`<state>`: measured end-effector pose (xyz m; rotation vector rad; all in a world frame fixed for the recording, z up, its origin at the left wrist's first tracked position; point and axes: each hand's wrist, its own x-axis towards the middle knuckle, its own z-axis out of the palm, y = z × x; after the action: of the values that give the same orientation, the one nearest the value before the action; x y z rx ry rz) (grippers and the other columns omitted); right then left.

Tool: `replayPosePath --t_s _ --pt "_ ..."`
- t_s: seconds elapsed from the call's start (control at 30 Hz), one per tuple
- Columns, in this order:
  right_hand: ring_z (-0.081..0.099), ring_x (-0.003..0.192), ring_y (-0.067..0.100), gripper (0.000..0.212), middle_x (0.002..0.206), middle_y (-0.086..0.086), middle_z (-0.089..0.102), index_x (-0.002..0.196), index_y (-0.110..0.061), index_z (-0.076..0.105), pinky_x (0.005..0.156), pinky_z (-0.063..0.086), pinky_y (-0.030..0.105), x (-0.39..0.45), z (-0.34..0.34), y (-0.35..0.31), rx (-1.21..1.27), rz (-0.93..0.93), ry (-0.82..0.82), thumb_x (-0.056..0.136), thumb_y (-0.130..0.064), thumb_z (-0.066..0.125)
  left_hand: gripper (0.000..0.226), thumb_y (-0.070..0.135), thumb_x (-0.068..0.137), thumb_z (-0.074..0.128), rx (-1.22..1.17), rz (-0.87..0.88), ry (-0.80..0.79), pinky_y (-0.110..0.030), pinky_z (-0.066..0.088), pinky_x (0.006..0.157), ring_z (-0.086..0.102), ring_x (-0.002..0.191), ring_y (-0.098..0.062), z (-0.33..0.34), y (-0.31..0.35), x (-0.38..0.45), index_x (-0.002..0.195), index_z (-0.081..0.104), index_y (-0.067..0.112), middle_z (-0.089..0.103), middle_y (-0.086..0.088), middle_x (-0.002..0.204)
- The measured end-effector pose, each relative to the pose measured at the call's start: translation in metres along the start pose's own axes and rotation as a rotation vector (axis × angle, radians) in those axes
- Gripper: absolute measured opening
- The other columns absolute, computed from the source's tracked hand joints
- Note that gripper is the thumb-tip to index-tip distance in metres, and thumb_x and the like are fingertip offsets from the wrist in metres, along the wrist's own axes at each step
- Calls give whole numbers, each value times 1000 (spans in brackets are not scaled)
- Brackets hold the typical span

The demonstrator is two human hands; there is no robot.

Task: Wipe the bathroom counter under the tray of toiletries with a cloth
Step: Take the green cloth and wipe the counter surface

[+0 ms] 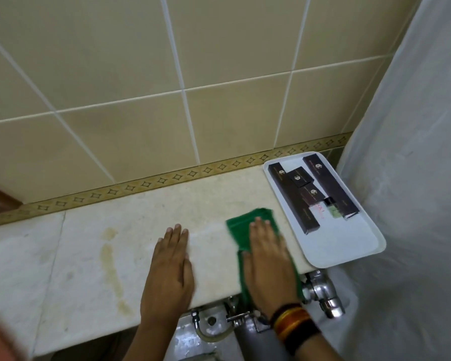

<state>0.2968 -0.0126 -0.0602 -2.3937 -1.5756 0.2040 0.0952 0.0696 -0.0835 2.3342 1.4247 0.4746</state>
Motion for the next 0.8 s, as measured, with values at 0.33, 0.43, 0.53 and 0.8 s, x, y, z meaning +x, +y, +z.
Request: replayPosePath --t_s 0.33,0.43,0.53,0.8 --pt "13 155 27 65 166 14 19 157 -6 20 124 12 50 76 41 -96 41 -205 -64 101 -39 26 58 37 108 27 -198 -54 119 -40 16 130 12 160 -6 -1 3 -5 163 25 17 21 2 172" --pt "12 155 19 59 166 6 21 156 -12 28 126 6 45 39 24 -92 309 -312 -131 103 -38 26 61 41 108 23 -259 -82 186 -44 16 130 8 160 -5 -8 9 -8 164 20 18 17 3 173" --pt "16 152 12 52 163 -4 29 151 -23 40 126 6 40 45 10 -51 610 -75 -53 105 -43 28 60 40 108 24 -186 -49 185 -48 17 129 8 161 -9 -13 12 -10 164 21 18 18 1 173" --pt "47 139 16 50 145 6 58 134 -13 62 124 18 32 58 12 -23 756 39 99 106 -37 29 63 36 105 20 124 -98 74 -45 7 131 12 161 -23 32 77 36 163 23 11 19 -7 173"
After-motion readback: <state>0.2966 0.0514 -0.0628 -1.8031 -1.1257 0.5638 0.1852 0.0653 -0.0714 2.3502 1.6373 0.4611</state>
